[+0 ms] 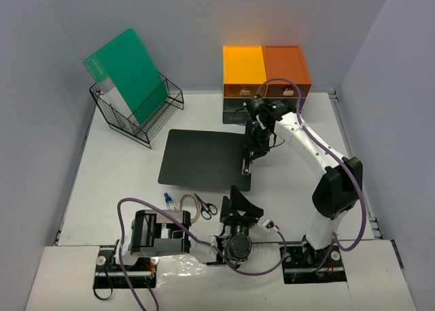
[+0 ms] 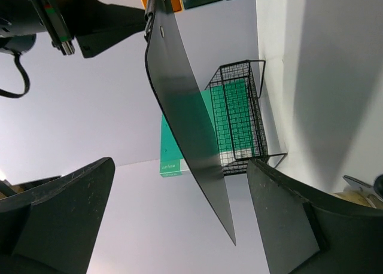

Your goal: Organize the desk

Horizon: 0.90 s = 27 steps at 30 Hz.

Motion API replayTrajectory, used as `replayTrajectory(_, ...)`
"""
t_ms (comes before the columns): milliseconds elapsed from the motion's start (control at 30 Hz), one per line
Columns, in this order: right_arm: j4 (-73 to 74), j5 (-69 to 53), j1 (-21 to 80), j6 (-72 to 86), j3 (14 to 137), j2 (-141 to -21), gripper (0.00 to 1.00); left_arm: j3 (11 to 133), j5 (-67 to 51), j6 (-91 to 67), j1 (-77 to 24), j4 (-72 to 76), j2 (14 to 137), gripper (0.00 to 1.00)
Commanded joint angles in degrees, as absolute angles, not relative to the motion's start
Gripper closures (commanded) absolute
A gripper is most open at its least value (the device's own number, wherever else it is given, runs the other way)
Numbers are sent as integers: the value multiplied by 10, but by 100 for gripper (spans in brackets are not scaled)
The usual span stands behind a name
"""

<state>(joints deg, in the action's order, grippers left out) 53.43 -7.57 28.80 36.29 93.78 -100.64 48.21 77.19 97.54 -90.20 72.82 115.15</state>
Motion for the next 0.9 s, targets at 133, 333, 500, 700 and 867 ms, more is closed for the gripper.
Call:
replayTrajectory(133, 550, -93, 283, 357, 943, -968, 100, 541, 734, 977, -791, 907, 1110, 10)
replayTrajectory(333, 550, -97, 284, 359, 946, -963, 100, 572, 711, 969, -754, 904, 1123, 12)
replayTrajectory(500, 551, -95, 283, 360, 949, -962, 100, 580, 710, 974, -756, 903, 1126, 31)
replayTrajectory(700, 551, -95, 283, 363, 959, -963, 100, 567, 723, 966, -766, 904, 1122, 84)
replayTrajectory(867, 550, -96, 283, 363, 964, -965, 100, 567, 726, 960, -766, 906, 1120, 100)
